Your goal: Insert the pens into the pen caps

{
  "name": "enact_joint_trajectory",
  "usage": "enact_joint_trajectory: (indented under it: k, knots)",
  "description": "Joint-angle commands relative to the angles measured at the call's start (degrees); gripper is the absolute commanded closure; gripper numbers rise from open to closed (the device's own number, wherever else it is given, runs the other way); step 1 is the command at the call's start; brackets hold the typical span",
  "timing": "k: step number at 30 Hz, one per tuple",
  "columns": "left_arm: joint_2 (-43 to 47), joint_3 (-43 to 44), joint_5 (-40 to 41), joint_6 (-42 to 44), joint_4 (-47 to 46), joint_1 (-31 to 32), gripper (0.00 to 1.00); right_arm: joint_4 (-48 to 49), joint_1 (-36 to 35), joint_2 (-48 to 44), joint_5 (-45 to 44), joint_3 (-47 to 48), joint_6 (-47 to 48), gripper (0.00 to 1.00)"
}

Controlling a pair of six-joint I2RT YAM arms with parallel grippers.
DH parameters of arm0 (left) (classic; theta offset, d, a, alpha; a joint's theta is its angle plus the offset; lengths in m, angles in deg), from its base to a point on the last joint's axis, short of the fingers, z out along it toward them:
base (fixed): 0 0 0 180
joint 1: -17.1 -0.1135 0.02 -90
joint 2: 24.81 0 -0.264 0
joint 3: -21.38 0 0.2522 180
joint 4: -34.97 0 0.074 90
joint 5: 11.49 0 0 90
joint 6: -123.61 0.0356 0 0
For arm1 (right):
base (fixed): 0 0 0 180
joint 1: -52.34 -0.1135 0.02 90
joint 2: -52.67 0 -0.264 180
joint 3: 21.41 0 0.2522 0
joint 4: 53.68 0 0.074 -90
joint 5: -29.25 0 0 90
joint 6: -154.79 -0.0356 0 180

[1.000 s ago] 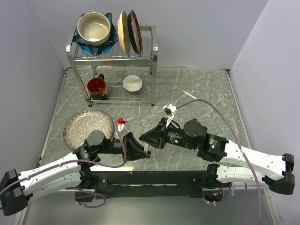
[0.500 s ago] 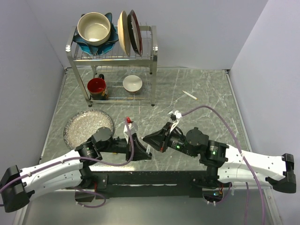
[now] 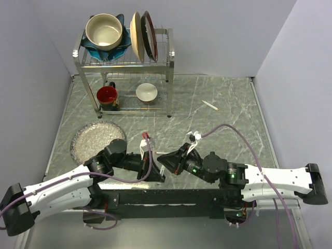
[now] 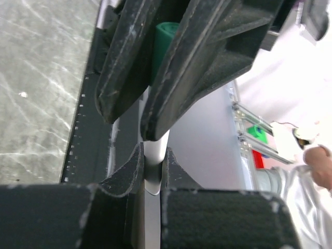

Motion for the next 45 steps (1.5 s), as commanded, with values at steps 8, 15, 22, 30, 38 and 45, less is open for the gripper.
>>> enact_joint_trajectory:
  k: [8, 15, 22, 30, 38, 45]
  knots:
    - [0.9, 7.7, 12.4, -5.8, -21.6, -8.4, 0.99, 2.4, -10.9, 7.0, 22.0, -4.5, -5.2, 1.0]
    - [3.5, 9.4, 6.6, -5.3, -18.8, -13.0, 0.99, 1.6, -12.8, 5.3, 26.6, -6.5, -2.6, 1.0]
    - [3.2, 12.0, 10.3, -3.9, -12.9, -13.4, 0.99, -8.4, -14.1, 7.9, 20.5, -1.1, -3.3, 1.0]
    - [2.3, 13.8, 17.6, 0.1, -3.5, -13.4, 0.99, -22.6, -19.5, 21.1, 6.9, 13.6, -13.7, 1.0]
    - [3.6, 12.3, 18.4, 0.8, -3.5, -14.2, 0.99, -34.1, -22.8, 23.4, -3.5, 19.3, -16.6, 1.0]
    - [5.3, 7.8, 11.2, -4.2, -11.9, -17.3, 0.99, -27.0, -27.1, 20.1, -5.8, 16.8, -10.1, 1.0]
